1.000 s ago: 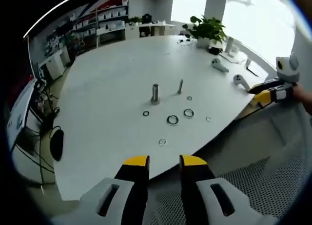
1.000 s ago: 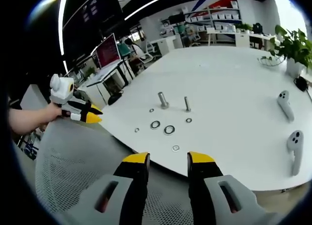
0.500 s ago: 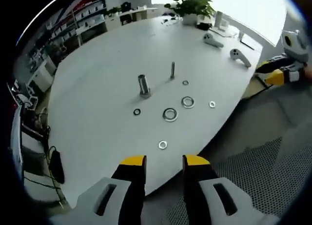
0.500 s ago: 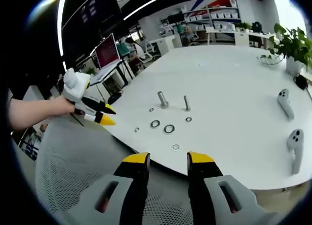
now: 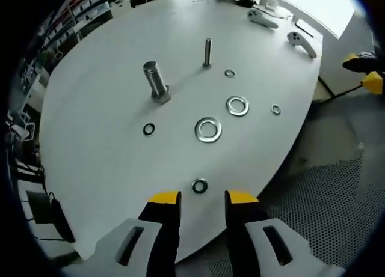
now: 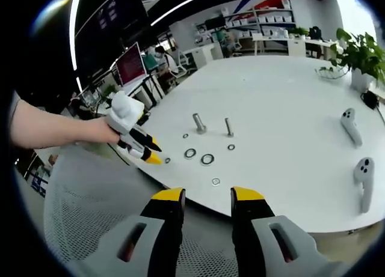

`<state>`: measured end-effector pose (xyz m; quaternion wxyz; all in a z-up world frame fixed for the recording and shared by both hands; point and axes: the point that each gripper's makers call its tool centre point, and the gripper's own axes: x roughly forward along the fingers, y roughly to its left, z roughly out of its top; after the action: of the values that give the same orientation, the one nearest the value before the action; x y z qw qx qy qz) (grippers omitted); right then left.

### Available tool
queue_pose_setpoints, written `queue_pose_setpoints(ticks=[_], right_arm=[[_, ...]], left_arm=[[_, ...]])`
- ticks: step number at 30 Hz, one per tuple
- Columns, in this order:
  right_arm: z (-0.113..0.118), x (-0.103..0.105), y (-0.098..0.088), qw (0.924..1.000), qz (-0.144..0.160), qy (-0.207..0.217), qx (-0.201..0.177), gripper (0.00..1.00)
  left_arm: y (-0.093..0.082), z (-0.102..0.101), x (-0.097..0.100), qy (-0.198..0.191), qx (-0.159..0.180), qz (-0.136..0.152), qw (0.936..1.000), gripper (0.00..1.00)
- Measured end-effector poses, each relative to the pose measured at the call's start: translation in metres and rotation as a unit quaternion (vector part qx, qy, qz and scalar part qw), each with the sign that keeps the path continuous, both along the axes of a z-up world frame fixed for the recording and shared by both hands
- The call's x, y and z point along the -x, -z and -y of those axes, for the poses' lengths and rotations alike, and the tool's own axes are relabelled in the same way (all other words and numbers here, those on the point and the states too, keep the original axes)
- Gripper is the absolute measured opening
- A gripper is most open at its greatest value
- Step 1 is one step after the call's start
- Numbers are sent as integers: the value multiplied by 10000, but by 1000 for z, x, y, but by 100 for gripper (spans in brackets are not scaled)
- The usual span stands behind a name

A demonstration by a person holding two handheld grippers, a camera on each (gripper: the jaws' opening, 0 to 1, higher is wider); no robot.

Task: Place the washer onto the threaded stud by aligning its center hole with the stud, sliding it down to the base, and recovering from edge contact or off-axis alignment until the washer reaches the visible bottom stop.

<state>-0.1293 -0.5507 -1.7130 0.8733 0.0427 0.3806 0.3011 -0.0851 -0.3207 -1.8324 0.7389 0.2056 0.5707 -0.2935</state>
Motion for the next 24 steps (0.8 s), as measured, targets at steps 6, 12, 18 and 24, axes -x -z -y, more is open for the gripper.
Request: queue_pose_setpoints(ticks=[6, 12, 18, 24], right_arm=[[-1, 0, 0, 10000, 15, -31, -7, 32], [1, -1, 0, 10000, 14, 57, -13, 32], [2, -2, 0, 10000, 20, 69, -12, 32], [2, -2, -1, 10000, 32, 61, -14, 32]], left_arm=[[12, 2, -2, 46, -108, -134, 9998, 27], [20, 2, -10, 232, -288, -171, 9992, 20], [20, 5, -7, 708, -626, -286, 9951, 23], [20, 7, -7, 777, -658, -382, 9941, 23]])
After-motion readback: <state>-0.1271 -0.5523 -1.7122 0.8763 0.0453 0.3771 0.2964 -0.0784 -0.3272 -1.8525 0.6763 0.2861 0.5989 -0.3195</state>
